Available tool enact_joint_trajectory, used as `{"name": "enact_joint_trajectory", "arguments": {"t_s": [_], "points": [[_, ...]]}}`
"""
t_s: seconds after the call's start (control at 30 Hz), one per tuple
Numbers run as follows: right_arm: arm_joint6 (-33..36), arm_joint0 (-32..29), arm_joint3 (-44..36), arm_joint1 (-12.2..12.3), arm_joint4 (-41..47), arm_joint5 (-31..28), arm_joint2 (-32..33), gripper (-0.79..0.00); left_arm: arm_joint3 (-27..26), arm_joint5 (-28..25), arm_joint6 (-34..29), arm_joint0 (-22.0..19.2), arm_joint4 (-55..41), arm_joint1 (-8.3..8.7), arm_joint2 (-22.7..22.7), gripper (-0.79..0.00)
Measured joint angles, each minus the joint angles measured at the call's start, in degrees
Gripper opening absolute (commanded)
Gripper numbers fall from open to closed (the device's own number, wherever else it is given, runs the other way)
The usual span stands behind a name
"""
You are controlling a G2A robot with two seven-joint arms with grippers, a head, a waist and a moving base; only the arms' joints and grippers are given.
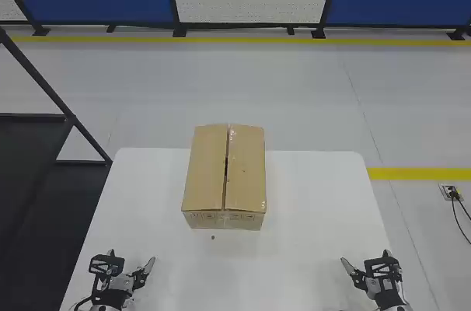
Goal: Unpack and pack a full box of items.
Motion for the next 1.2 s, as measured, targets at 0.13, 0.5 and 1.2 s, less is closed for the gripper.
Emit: {"name": "enact_joint_trajectory", "arguments": {"t_s": [0.13,0.5,1.2], "points": [[0.0,0.0,0.0,0.0,0.0,0.0,0.0,-0.001,0.0,0.0,0.0,0.0,0.0,0.00,0.0,0.000],[-0.7,0.0,-0.6,0.0,-0.6,-0.8,-0.4,0.000,0.1,-2.2,0.9,-0.3,-0.8,0.05,-0.3,0.000],[-0.7,-2.2,-18.8,-0.8,-8.4,0.4,-7.5,0.000,-3.3,-15.4,9.9,-4.1,-8.2,0.78,-8.7,0.000]]}}
